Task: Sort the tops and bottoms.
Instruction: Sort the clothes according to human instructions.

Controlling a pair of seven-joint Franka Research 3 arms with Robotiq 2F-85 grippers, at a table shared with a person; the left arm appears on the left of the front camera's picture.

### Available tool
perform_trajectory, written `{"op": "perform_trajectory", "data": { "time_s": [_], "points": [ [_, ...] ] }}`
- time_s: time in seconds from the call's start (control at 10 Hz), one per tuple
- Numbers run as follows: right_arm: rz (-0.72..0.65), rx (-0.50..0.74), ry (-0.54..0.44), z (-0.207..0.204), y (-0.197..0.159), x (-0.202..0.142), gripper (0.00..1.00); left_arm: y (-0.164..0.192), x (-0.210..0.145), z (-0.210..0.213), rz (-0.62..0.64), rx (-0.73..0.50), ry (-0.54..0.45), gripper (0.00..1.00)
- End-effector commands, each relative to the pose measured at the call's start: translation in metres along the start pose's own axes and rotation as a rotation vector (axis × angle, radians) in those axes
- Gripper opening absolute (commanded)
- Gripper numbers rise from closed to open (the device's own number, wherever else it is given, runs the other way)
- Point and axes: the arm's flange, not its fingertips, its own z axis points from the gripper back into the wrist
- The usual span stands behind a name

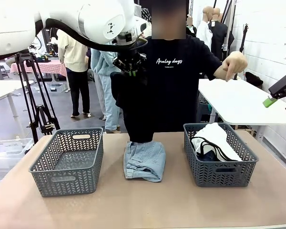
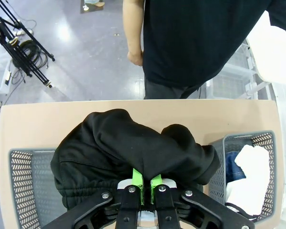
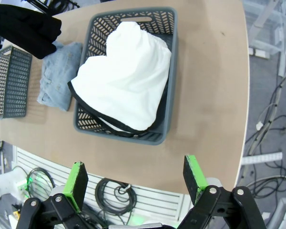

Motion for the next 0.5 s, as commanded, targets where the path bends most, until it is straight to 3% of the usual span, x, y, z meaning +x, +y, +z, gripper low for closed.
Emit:
{"op": "perform_trajectory", "data": {
  "time_s": [0.0,0.4],
  "points": [
    [-0.001,0.016,-0.004,-0.0016,0.0,0.0015,1.0,0.0016,0.0021,0.0055,0.001,0.003,-0.008,0.0],
    [-0.001,0.016,-0.004,-0.0016,0.0,0.0015,1.0,0.0016,0.0021,0.0055,0.001,0.003,-0.008,0.0]
  ]
}}
